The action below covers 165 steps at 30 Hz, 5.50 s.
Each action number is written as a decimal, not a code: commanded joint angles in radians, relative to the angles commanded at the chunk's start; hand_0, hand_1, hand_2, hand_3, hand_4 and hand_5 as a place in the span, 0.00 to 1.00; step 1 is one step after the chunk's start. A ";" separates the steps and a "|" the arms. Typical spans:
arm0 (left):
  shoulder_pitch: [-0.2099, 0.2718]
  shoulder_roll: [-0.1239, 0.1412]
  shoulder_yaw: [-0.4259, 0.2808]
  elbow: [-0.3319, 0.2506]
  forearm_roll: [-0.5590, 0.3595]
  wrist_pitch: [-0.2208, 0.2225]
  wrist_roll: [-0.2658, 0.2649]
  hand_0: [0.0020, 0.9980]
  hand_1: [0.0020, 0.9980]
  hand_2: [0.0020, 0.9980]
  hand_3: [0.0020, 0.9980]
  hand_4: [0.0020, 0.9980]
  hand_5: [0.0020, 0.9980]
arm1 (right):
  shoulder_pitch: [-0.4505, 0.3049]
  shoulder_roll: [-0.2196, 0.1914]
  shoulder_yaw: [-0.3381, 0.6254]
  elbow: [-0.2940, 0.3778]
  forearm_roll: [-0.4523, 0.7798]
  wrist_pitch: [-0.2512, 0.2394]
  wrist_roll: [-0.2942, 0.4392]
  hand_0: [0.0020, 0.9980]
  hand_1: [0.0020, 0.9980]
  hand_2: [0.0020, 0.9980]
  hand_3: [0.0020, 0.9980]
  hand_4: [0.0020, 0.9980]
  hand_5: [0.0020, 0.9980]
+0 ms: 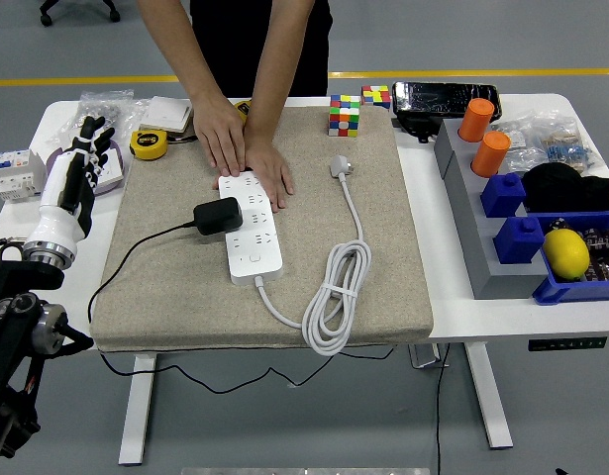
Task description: Pick up the plug,place it near the board,insert it into the board,press the button
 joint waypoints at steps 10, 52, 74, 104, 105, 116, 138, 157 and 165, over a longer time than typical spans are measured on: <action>-0.103 -0.003 0.187 0.075 0.421 -0.013 0.071 1.00 0.97 0.93 0.92 1.00 0.30 | 0.000 -0.002 -0.002 0.000 -0.002 0.000 -0.002 0.83 0.76 0.76 0.79 1.00 0.84; -0.209 -0.092 0.214 0.389 0.662 0.040 0.036 0.96 0.93 0.77 0.73 1.00 0.44 | 0.001 -0.006 -0.025 0.000 0.000 0.002 -0.009 0.83 0.76 0.76 0.79 1.00 0.84; -0.218 -0.092 0.198 0.414 0.738 0.062 0.047 0.91 0.87 0.70 0.58 0.86 0.21 | 0.004 -0.005 -0.018 0.000 0.004 0.001 -0.006 0.83 0.76 0.76 0.79 1.00 0.85; -0.216 -0.092 0.187 0.411 0.726 0.074 0.039 0.86 0.73 0.43 0.33 0.51 0.15 | 0.002 -0.005 -0.025 0.000 0.002 0.002 -0.009 0.83 0.76 0.76 0.79 1.00 0.86; -0.215 -0.092 0.186 0.409 0.726 0.074 0.039 0.86 0.73 0.43 0.33 0.51 0.15 | 0.001 -0.005 -0.026 0.000 0.002 0.002 -0.009 0.83 0.76 0.76 0.79 1.00 0.86; -0.192 -0.084 0.134 0.364 0.721 0.071 0.037 0.86 0.73 0.43 0.30 0.49 0.15 | 0.001 -0.003 -0.027 0.000 0.007 0.001 -0.008 0.83 0.76 0.76 0.79 1.00 0.86; -0.154 -0.005 0.109 0.367 0.705 0.067 0.031 0.85 0.73 0.44 0.32 0.50 0.15 | 0.000 -0.003 -0.024 0.000 0.010 -0.001 -0.009 0.83 0.76 0.76 0.79 1.00 0.85; -0.149 -0.011 0.125 0.384 0.689 0.047 0.026 0.87 0.87 0.76 0.64 0.96 0.25 | -0.001 -0.003 -0.030 0.000 0.015 -0.002 -0.011 0.83 0.76 0.76 0.79 1.00 0.85; -0.151 -0.011 0.114 0.384 0.660 0.033 0.015 0.89 0.91 0.81 0.77 1.00 0.41 | 0.001 -0.004 -0.033 0.000 0.016 -0.002 -0.012 0.83 0.76 0.76 0.79 1.00 0.85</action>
